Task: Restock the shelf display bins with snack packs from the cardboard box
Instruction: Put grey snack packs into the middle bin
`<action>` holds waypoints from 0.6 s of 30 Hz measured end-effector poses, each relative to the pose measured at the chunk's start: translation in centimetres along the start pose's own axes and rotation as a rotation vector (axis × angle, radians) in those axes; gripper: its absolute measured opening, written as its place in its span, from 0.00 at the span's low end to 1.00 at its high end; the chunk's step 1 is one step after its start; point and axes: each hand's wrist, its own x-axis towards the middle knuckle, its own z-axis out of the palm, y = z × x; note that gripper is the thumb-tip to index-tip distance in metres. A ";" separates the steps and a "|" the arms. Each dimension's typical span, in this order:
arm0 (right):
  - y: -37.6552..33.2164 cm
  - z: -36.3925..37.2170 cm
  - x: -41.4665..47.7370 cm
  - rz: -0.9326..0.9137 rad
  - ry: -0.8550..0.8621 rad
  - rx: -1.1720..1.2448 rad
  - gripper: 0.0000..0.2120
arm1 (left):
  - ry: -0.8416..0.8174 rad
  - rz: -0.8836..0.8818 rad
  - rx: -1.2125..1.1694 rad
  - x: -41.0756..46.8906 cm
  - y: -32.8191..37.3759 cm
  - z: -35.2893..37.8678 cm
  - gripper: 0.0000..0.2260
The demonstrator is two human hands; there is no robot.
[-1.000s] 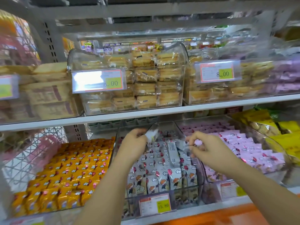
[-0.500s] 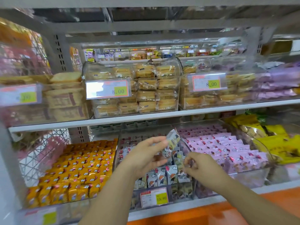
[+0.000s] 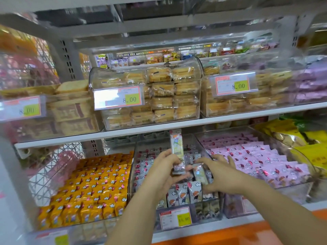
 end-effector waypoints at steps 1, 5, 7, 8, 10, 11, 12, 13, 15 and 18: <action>0.0 0.0 0.0 -0.016 0.044 0.027 0.35 | 0.006 0.011 0.026 0.0 0.0 -0.1 0.14; 0.1 -0.5 -0.6 -0.060 0.194 0.122 0.15 | 0.020 0.064 0.215 0.1 -0.1 -0.5 0.12; 0.1 -1.0 -1.2 -0.056 0.190 0.129 0.12 | 0.044 0.099 0.326 0.4 -0.4 -0.6 0.12; 0.2 -1.1 -1.4 -0.059 0.182 0.102 0.12 | 0.061 0.123 0.393 0.5 -0.6 -0.7 0.12; 0.4 -0.6 -1.7 -0.061 0.166 0.058 0.13 | 0.085 0.181 0.532 0.7 -0.8 -0.6 0.13; 0.5 0.0 -1.8 -0.062 0.155 0.042 0.13 | 0.088 0.213 0.602 0.6 -1.0 -0.5 0.13; 0.6 0.6 -1.6 -0.068 0.142 0.019 0.13 | 0.091 0.243 0.666 0.6 -1.1 -0.3 0.12; 0.8 1.1 -1.5 -0.088 0.130 -0.007 0.12 | 0.092 0.273 0.712 0.4 -1.3 0.0 0.11; 1.1 1.1 -1.5 -0.111 0.099 -0.003 0.13 | 0.087 0.326 0.746 0.1 -1.6 0.5 0.09; 1.4 -0.9 -2.4 -0.089 0.135 0.261 0.22 | 0.077 0.386 0.726 -0.2 -1.7 1.1 0.10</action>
